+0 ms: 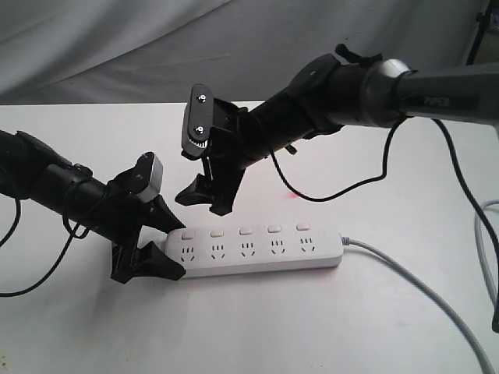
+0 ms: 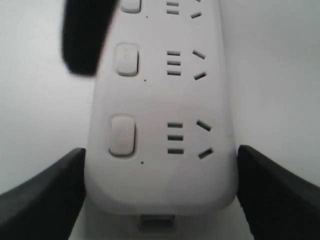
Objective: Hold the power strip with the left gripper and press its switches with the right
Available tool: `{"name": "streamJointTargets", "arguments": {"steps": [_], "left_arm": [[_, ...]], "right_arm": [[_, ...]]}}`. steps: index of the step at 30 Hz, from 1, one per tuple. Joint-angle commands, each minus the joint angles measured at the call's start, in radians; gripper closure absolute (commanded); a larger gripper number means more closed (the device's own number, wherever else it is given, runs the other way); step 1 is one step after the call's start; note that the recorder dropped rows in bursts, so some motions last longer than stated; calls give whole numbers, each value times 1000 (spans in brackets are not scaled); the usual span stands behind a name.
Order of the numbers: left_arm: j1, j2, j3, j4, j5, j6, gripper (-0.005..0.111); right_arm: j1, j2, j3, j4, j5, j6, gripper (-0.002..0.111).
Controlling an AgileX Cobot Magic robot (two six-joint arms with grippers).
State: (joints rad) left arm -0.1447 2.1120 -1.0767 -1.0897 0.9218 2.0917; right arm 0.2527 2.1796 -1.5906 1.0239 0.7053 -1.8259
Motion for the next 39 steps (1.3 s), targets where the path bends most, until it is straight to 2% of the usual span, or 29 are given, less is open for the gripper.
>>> {"name": "streamJointTargets", "arguments": {"steps": [1,23,39], "left_arm": [[-6,-2,3,-5,-7,3,107],[-6,-2,3,-1,-10,3,107],[-6,-2,3,-1,-10,3,107]], "right_arm": [[20,32,0,7,-26,-3,38],[28,104,0,-14,-35,-14,38],[28,162,0,-125,-48,-2,38]]}}
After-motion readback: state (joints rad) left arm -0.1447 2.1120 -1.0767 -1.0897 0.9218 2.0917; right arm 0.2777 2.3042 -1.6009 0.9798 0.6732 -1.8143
